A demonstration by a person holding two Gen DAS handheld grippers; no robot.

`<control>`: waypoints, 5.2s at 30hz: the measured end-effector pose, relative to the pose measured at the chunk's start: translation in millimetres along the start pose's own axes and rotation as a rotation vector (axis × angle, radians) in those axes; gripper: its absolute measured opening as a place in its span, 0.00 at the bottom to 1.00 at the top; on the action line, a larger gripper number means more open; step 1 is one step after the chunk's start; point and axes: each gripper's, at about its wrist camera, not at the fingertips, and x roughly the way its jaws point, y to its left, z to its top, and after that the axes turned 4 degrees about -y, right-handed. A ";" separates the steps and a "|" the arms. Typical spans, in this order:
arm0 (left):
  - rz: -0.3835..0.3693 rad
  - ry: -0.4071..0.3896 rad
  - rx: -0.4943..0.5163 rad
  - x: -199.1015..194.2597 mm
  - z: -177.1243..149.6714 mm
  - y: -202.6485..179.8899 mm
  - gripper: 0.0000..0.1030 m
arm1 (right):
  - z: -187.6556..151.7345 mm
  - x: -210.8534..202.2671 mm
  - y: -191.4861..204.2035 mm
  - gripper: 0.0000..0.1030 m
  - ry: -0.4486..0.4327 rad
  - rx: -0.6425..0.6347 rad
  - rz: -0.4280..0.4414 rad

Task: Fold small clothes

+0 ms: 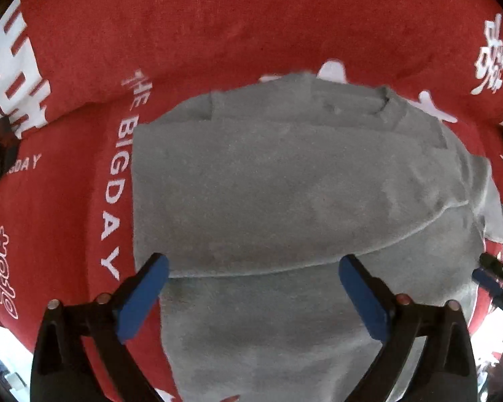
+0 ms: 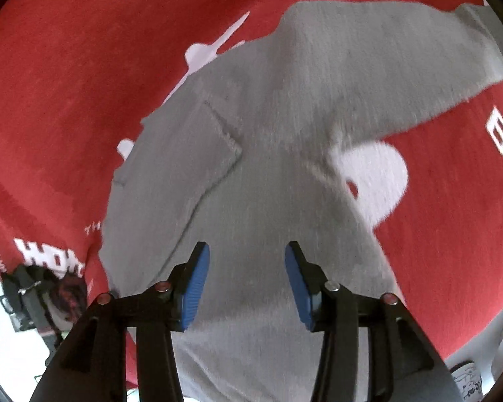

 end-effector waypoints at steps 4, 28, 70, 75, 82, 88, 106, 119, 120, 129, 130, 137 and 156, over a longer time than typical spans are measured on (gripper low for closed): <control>-0.020 0.030 0.025 2.4 -1.8 -19.1 0.99 | -10.6 -3.7 -7.6 0.49 0.021 0.007 0.030; -0.089 0.111 0.184 24.0 20.7 -145.7 0.99 | 60.6 -80.8 -185.4 0.62 -0.298 0.432 0.092; 0.048 -0.031 -0.082 6.0 58.0 -20.7 0.99 | 84.3 11.2 111.9 0.08 0.016 -0.313 0.586; 0.064 -0.019 -0.130 9.5 44.3 7.6 0.99 | 49.2 88.0 126.2 0.11 0.186 -0.329 0.362; 0.022 -0.033 -0.197 8.4 34.0 33.4 0.99 | 49.2 87.4 105.1 0.51 0.119 -0.176 0.291; -0.103 -0.063 -0.259 2.8 38.8 44.6 0.99 | 78.7 105.7 108.8 0.49 0.082 -0.010 0.336; -0.506 0.021 -0.535 44.4 43.8 79.7 0.99 | -34.9 162.7 207.5 0.19 0.410 -0.489 0.310; -0.385 0.054 -0.453 48.2 55.7 67.4 0.08 | 9.7 66.3 70.4 0.47 0.212 -0.153 0.217; -0.393 0.052 -0.454 47.1 55.0 68.6 0.08 | 14.5 58.8 57.2 0.47 0.183 -0.114 0.210; -0.375 -0.001 -0.387 22.1 48.4 68.4 0.08 | 50.5 39.5 -11.8 0.14 -0.016 0.218 0.204; -0.375 -0.005 -0.382 20.2 47.2 68.1 0.08 | 55.3 35.4 -5.8 0.06 -0.034 0.181 0.205; -0.319 0.046 -0.359 32.2 26.2 66.4 0.08 | 67.9 40.8 -8.7 0.06 -0.016 0.003 0.112; -0.109 -0.015 -0.251 -2.7 38.1 71.6 0.26 | 62.9 -8.4 18.8 0.44 -0.043 -0.217 0.052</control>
